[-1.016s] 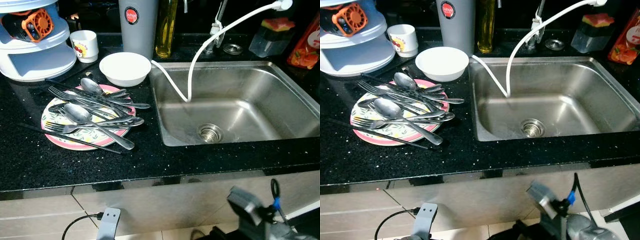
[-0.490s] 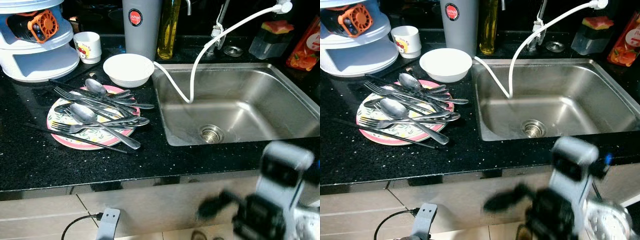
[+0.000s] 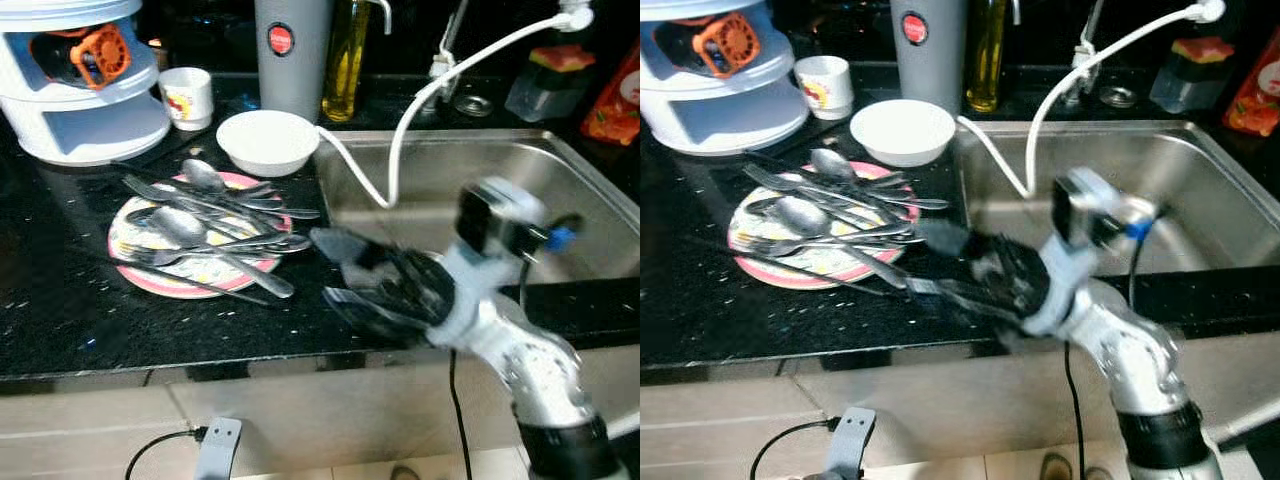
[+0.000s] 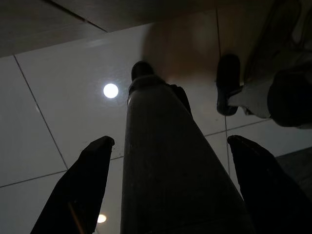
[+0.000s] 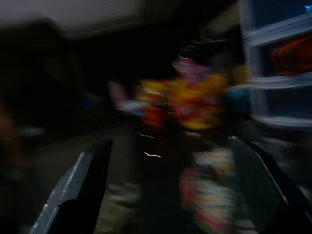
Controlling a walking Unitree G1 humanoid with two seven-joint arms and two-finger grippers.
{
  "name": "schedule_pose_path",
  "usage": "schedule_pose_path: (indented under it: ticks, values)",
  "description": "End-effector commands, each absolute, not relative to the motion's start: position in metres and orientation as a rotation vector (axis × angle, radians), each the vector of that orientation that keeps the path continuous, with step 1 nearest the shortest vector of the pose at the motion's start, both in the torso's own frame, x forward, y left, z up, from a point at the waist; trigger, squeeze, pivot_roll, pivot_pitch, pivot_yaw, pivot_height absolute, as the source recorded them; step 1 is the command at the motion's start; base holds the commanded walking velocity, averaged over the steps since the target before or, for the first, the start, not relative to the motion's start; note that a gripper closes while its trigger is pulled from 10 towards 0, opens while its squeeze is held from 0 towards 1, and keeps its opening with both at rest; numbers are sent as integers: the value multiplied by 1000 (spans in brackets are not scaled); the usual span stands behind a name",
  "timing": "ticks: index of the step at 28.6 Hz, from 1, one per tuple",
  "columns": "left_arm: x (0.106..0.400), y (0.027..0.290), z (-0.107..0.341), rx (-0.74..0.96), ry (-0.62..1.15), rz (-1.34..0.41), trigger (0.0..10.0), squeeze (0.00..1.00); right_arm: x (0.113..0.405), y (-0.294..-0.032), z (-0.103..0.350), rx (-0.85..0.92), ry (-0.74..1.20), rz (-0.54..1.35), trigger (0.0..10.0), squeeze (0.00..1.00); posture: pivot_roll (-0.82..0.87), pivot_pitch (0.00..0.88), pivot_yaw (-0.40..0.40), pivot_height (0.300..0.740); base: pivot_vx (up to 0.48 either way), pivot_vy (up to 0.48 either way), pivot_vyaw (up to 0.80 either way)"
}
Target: Kitchen organization
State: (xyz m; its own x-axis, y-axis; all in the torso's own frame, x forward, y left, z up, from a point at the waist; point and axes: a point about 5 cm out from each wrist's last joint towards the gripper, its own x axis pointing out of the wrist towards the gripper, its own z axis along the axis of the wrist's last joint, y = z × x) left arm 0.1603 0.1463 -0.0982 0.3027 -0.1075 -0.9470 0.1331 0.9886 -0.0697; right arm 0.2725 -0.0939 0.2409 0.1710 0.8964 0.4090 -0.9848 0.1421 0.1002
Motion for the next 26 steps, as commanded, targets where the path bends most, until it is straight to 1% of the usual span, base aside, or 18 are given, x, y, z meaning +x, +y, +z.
schedule_pose_path:
  ticks: [1, 2, 5, 7, 8, 10, 13, 18, 19, 20, 24, 26]
  values:
    - [135, 149, -107, 29, 1358, -154, 10000, 0, 292, -86, 232, 183, -191, 1215, 10000, 0, 6, 52, -24, 740, 0, 0, 0]
    - [135, 149, -107, 28, 1358, -154, 10000, 0, 294, -83, 233, 123, -191, 1216, 10000, 0, 10, 52, -24, 740, 0, 0, 0]
    - [135, 149, -107, 25, 1357, -154, 10000, 0, 292, -80, 237, 80, -211, 1254, 10000, 0, 12, 54, -26, 740, 0, 0, 0]
    - [135, 149, -107, 24, 1357, -152, 10000, 0, 292, -78, 239, -46, -209, 1284, 10000, 0, 15, 55, -30, 740, 0, 0, 0]
    - [135, 149, -107, 22, 1357, -151, 10000, 0, 292, -76, 238, -155, -214, 1295, 10000, 0, 16, 57, -31, 740, 0, 0, 0]
    - [135, 149, -107, 21, 1357, -150, 10000, 0, 292, -74, 239, -243, -212, 1304, 10000, 0, 16, 58, -32, 740, 0, 0, 0]
    - [135, 149, -107, 20, 1357, -149, 10000, 0, 296, -71, 253, -214, -248, 1280, 10000, 0, 17, 59, -34, 740, 0, 0, 0]
    - [135, 149, -107, 23, 1357, -150, 10000, 0, 298, -60, 267, -253, -290, 1286, 10000, 0, 17, 62, -35, 740, 0, 0, 0]
    - [135, 149, -107, 33, 1357, -157, 10000, 0, 295, -54, 268, -333, -283, 1313, 10000, 0, 18, 63, -36, 740, 0, 0, 0]
    - [135, 149, -107, 34, 1357, -158, 10000, 0, 293, -50, 269, -344, -276, 1331, 10000, 0, 18, 64, -37, 740, 0, 0, 0]
    - [135, 150, -107, 35, 1358, -159, 10000, 0, 289, -35, 271, -305, -236, 1346, 10000, 0, 16, 66, -37, 740, 0, 0, 0]
    - [135, 150, -107, 36, 1358, -159, 10000, 0, 288, -21, 268, -275, -201, 1331, 10000, 0, 16, 66, -37, 740, 0, 0, 0]
